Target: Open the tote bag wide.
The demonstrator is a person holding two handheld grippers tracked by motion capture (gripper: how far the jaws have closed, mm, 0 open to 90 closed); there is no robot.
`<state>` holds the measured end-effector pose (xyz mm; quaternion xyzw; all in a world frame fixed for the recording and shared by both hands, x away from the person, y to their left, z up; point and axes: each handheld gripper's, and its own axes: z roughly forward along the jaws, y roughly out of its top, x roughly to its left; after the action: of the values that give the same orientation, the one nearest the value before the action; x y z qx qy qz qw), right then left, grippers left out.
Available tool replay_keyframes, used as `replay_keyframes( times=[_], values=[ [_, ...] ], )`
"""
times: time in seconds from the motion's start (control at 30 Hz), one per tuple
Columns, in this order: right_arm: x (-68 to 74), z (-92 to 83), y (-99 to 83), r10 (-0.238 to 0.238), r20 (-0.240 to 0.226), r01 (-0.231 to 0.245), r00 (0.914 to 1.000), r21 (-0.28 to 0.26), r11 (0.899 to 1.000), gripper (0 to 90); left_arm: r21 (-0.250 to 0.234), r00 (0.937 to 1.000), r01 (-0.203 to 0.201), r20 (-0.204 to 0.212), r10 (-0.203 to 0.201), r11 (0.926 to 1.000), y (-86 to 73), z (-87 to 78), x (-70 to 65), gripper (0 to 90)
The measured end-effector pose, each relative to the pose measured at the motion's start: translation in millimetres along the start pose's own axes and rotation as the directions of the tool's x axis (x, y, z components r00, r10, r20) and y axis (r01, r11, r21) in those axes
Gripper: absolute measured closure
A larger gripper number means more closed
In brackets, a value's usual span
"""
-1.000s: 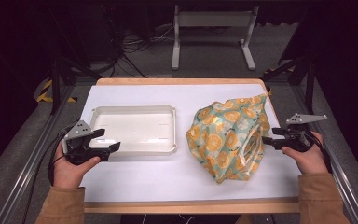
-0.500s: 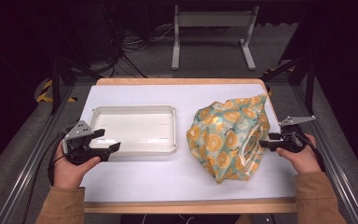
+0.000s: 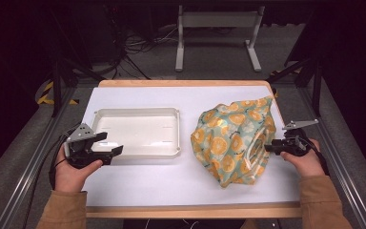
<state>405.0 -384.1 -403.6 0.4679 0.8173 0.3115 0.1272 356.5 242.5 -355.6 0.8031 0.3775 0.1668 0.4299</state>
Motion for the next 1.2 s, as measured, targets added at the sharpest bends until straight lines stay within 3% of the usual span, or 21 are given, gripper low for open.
replay_keyframes(
  times=[0.37, 0.6, 0.67, 0.9, 1.2],
  values=[
    [0.5, -1.0, -0.8, -0.010, -0.019, 0.010, 0.9998, 0.016, 1.000, 90.0, 0.002, 1.0000, -0.003, 0.001, 0.003, 1.0000, -0.3, 0.5, 0.9, 21.9],
    [2.3, -8.3, 2.0, -0.023, -0.011, 0.023, 0.9997, -0.005, 1.000, 90.0, 0.002, 0.9999, 0.011, 0.002, -0.011, 0.9999, -0.9, 0.4, 0.7, 21.9],
    [3.1, -11.6, 3.2, -0.022, -0.011, 0.022, 0.9997, -0.012, 1.000, 90.0, 0.003, 1.0000, -0.003, 0.000, 0.003, 1.0000, -0.9, 1.3, 1.7, 21.7],
    [8.3, -30.3, 8.8, -0.037, -0.011, 0.036, 0.9993, -0.057, 0.998, 90.0, 0.008, 1.0000, 0.004, 0.003, -0.004, 1.0000, -1.6, 3.3, 1.7, 21.2],
    [16.0, -52.5, 14.7, -0.071, -0.004, 0.069, 0.9975, -0.139, 0.988, 90.0, 0.014, 0.9999, 0.008, 0.009, -0.008, 0.9999, -1.7, 5.3, 0.2, 21.2]
  ],
)
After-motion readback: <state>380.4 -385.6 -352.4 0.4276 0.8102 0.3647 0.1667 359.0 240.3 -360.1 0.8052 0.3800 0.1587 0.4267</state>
